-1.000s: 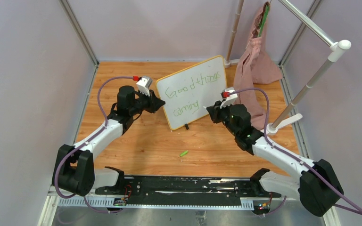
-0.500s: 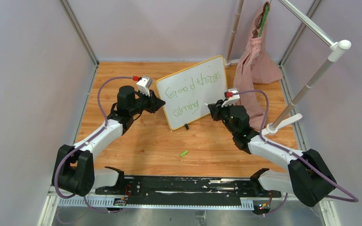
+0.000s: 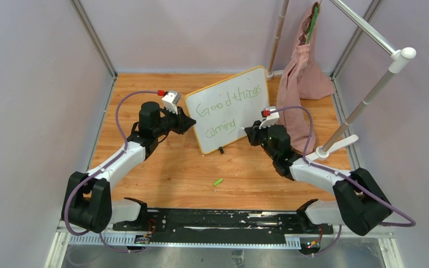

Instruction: Write a sentence on the whiteboard

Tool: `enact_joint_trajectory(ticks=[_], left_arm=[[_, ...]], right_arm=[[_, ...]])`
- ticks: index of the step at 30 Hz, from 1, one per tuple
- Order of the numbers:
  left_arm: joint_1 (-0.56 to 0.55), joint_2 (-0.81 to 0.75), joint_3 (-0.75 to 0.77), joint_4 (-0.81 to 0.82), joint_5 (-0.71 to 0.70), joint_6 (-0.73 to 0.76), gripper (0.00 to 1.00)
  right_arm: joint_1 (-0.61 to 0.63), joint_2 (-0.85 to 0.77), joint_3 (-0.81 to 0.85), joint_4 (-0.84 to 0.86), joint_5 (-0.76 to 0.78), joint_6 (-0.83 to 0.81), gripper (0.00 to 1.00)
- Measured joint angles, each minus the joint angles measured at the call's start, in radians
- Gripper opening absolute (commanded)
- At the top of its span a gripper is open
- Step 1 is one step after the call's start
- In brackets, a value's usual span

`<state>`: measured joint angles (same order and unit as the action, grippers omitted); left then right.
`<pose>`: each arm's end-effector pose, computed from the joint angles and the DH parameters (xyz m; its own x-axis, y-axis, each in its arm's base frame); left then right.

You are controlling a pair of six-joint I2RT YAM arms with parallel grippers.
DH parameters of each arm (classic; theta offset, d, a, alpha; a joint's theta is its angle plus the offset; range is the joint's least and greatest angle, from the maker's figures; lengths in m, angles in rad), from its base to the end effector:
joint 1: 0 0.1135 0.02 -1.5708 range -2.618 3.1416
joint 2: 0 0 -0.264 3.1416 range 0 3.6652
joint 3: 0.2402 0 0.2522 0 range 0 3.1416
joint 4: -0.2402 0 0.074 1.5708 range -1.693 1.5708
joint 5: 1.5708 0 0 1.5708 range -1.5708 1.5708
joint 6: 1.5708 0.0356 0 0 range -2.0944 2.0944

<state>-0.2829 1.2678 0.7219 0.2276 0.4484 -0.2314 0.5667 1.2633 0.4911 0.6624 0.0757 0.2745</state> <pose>0.2669 -0.0937 0.2564 -0.4409 -0.0871 -0.8933 0.5608 0.7504 -0.3499 0.2261 0.1407 0.2252 -0.2169 0.1824 -0.9590 -0.4292 0.8646 0.2615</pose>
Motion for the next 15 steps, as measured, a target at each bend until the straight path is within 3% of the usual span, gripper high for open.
enact_joint_trajectory(ticks=[15], left_arm=[[0.0,-0.002,0.0,-0.005,0.0,0.0,0.0]], right_arm=[[0.0,0.09,0.004,0.079,0.025,0.008,0.0]])
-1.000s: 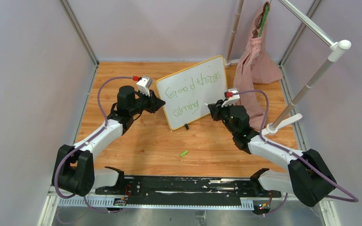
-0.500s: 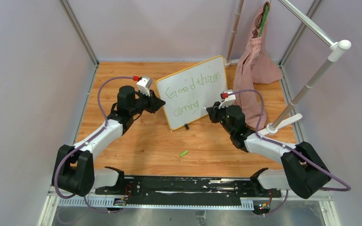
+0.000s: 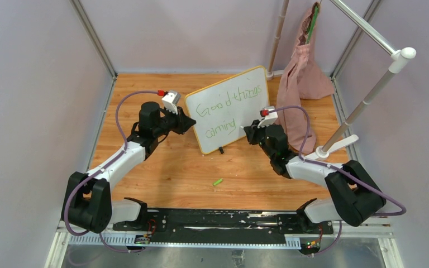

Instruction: Write a sentence on the whiteboard

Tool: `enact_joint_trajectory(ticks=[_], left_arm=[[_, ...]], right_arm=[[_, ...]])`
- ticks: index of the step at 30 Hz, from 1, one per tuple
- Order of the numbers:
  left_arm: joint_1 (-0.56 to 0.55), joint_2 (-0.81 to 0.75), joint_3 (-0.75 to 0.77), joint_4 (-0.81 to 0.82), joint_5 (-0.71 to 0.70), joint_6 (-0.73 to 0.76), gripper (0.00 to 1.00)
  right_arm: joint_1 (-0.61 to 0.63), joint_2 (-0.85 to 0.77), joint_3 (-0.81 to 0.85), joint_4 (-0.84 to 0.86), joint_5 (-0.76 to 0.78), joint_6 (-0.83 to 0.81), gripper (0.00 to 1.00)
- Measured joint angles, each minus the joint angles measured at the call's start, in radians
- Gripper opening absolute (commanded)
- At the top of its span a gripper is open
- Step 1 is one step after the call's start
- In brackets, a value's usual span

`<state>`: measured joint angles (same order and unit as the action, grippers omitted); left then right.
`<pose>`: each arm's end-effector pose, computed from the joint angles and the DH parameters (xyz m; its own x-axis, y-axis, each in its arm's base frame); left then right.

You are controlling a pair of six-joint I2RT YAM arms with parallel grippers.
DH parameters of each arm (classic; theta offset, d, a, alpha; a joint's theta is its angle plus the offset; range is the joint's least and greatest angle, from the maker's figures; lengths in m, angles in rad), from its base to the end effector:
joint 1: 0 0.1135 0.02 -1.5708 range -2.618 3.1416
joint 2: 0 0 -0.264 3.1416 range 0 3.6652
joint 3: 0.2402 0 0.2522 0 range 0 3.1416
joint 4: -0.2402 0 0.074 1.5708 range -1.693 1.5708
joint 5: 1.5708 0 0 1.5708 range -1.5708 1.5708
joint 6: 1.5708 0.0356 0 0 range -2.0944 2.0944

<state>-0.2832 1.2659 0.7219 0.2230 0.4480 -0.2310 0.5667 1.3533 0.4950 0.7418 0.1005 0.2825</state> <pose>0.2665 -0.0936 0.2564 -0.4429 -0.0860 -0.8924 0.5600 0.7508 -0.3503 0.2358 0.1458 0.2124 -0.2196 0.1890 -0.9571 -0.4049 0.8749 0.2657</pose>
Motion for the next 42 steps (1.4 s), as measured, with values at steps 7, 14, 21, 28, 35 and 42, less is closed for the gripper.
enact_joint_trajectory(ticks=[7,14,21,28,35,42], left_arm=[[0.0,0.0,0.0,0.0,0.0,0.001,0.0],[0.0,0.0,0.0,-0.002,-0.004,0.003,0.0],[0.0,0.0,0.0,-0.004,-0.007,0.003,0.0],[-0.002,-0.005,0.0,-0.011,-0.013,0.003,0.04],[-0.002,-0.008,0.0,-0.017,-0.023,0.003,0.26],[0.0,-0.008,0.0,-0.048,-0.096,0.042,0.47]], right_arm=[[0.0,0.024,0.002,0.034,0.006,0.007,0.0],[0.0,0.046,0.002,0.058,0.009,0.011,0.0],[0.0,0.048,0.003,0.06,0.009,0.011,0.0],[0.0,-0.001,0.003,0.014,0.01,0.013,0.0],[0.0,-0.2,0.003,-0.144,0.005,0.026,0.0],[0.0,-0.399,0.004,-0.345,-0.034,0.036,0.0]])
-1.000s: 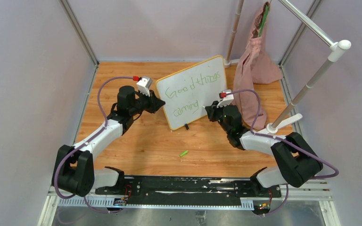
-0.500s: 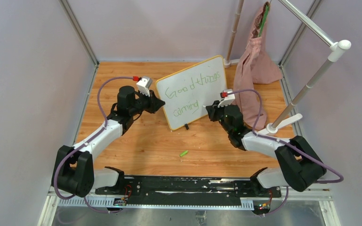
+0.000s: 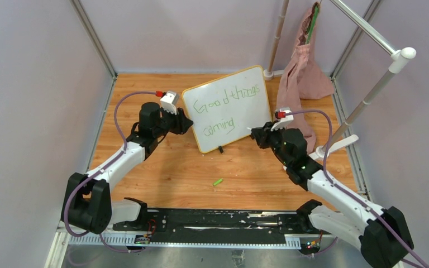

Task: Write a sentence on the whiteboard
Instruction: Write a sentence on the whiteboard, then close the whiteboard marker at the center of the board.

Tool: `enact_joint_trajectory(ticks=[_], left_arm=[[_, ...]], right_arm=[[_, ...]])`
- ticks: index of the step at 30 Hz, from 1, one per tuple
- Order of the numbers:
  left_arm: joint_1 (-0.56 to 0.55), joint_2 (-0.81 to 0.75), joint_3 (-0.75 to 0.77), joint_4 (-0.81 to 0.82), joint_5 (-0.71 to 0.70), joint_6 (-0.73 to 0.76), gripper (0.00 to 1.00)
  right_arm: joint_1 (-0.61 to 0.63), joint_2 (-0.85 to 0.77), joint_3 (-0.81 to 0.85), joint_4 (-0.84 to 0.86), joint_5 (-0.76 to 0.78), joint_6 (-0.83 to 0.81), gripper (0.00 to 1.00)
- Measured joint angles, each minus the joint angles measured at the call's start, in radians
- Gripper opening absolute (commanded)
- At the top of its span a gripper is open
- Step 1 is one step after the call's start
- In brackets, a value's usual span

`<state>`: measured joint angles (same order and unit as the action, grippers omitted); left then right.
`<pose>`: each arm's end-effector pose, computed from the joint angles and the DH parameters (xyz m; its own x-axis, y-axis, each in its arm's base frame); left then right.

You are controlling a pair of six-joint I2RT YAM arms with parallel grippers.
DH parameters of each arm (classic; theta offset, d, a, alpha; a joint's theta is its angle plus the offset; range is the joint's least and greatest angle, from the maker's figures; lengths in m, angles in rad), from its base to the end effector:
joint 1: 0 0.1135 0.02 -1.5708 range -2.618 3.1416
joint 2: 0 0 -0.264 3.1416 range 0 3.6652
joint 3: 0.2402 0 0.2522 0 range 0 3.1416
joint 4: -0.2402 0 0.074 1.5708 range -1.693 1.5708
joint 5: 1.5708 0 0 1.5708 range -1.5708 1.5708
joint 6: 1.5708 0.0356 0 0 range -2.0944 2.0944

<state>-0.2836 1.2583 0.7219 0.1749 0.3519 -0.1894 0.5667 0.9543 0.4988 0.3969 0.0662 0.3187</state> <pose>0.2659 -0.0903 0.2531 -0.4412 -0.0555 -0.8957 0.4980 0.8151 -0.2958 0.1895 0.1178 0.2686 -0.1973 0.2450 -0.9492 -0.4403 0.8430 0.3091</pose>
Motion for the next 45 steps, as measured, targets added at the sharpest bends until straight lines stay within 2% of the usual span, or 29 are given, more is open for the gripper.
enact_joint_trajectory(ticks=[6,10,11,12,20,24,30,32,36,39,43,45], left_arm=[[0.0,0.0,0.0,-0.006,-0.024,0.003,0.58],[0.0,-0.017,0.0,-0.011,-0.041,0.002,0.73],[0.0,-0.026,-0.001,-0.014,-0.047,0.003,0.92],[0.0,-0.038,-0.003,-0.016,-0.056,0.003,0.99],[0.0,-0.148,-0.004,-0.07,-0.185,-0.005,1.0],[0.0,-0.212,-0.004,-0.143,-0.296,-0.01,1.0],[0.001,-0.316,0.043,-0.352,-0.549,-0.173,1.0],[0.004,-0.336,0.078,-0.404,-0.547,-0.199,1.0],[-0.002,-0.4,0.1,-0.467,-0.392,-0.2,1.0],[-0.101,-0.423,0.136,-0.565,-0.352,-0.167,1.0],[-0.431,-0.401,0.183,-0.68,-0.434,-0.13,1.0],[-0.549,-0.377,0.185,-0.725,-0.467,-0.13,0.98]], right_arm=[[0.0,-0.135,0.001,-0.149,-0.046,0.0,0.0],[0.0,-0.198,0.001,-0.228,-0.079,0.0,0.0],[0.0,-0.214,0.001,-0.248,-0.086,0.0,0.0],[0.0,-0.229,0.001,-0.267,-0.092,0.0,0.0],[0.0,-0.289,0.001,-0.362,-0.123,0.0,0.0],[0.0,-0.298,0.002,-0.396,-0.13,-0.002,0.0],[0.0,-0.331,0.009,-0.458,-0.146,-0.028,0.0],[0.0,-0.343,0.015,-0.47,-0.153,-0.034,0.0],[0.0,-0.375,0.019,-0.496,-0.171,-0.051,0.0],[0.001,-0.399,0.02,-0.523,-0.177,-0.061,0.0],[0.001,-0.443,0.02,-0.562,-0.178,-0.08,0.0],[0.001,-0.469,0.02,-0.583,-0.174,-0.083,0.0]])
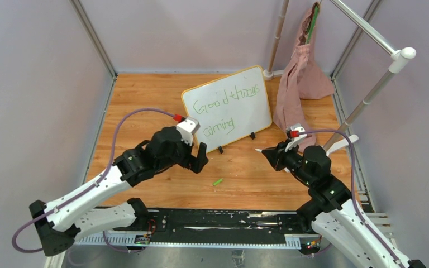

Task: Write a sentence on the whiteboard
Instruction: Close the whiteboard marker at the center of the board.

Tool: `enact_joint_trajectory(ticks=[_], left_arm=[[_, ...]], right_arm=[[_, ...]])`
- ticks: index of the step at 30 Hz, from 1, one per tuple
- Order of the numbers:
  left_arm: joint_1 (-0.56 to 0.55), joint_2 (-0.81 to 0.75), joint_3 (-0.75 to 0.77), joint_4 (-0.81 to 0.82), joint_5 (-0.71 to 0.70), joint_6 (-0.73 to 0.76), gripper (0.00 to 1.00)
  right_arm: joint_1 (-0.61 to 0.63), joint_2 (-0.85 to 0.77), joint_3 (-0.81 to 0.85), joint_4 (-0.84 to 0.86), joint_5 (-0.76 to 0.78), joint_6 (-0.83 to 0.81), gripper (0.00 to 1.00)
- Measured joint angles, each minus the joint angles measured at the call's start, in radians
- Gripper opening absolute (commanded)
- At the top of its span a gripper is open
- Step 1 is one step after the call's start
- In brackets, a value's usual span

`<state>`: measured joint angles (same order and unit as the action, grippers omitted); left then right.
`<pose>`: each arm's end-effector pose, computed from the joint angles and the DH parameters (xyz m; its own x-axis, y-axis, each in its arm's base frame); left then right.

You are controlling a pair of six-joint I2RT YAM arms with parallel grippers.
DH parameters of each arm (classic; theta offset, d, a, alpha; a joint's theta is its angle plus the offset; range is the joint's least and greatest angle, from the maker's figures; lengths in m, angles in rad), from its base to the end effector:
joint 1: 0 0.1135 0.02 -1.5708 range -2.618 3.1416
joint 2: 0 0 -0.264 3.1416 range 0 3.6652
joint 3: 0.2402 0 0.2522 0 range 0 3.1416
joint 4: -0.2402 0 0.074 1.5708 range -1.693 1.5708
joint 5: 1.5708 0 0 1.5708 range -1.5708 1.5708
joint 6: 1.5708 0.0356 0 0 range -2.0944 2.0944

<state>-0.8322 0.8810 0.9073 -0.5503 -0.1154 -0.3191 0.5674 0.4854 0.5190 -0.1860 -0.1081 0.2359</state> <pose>0.1309 -0.1377 0.3288 -0.5292 0.1184 -0.8402 0.5280 0.8211 -0.2169 0.1138 0.0771 0.2883 -0.2704 0.1032 -0.9572 -0.5770 0.7785 0.2469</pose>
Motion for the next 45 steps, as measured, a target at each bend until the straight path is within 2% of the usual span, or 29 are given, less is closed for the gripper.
enact_joint_trajectory(ticks=[3,7,13,18,25,36,45], left_arm=[[-0.104,0.063,0.003,-0.06,-0.046,0.0,0.92],[-0.185,0.174,0.007,-0.109,-0.062,0.011,0.83],[-0.225,0.286,-0.004,-0.111,-0.014,0.033,0.67],[-0.232,0.418,-0.002,-0.07,0.039,0.063,0.49],[-0.232,0.589,0.007,-0.025,0.073,0.079,0.5],[-0.232,0.732,0.137,0.006,0.095,0.111,0.5],[-0.232,0.805,0.15,0.006,0.097,0.128,0.5]], right_arm=[[0.0,-0.036,0.0,-0.026,0.0,0.0,0.0],[0.0,-0.09,0.006,-0.071,-0.001,0.002,0.0],[0.0,-0.162,0.005,-0.111,0.0,0.014,0.0],[0.0,-0.176,-0.001,-0.126,0.0,0.029,0.0],[0.0,-0.206,-0.004,-0.145,0.003,0.03,0.0],[0.0,-0.22,-0.008,-0.154,0.004,0.031,0.0],[0.0,-0.22,-0.008,-0.16,0.006,0.031,0.0]])
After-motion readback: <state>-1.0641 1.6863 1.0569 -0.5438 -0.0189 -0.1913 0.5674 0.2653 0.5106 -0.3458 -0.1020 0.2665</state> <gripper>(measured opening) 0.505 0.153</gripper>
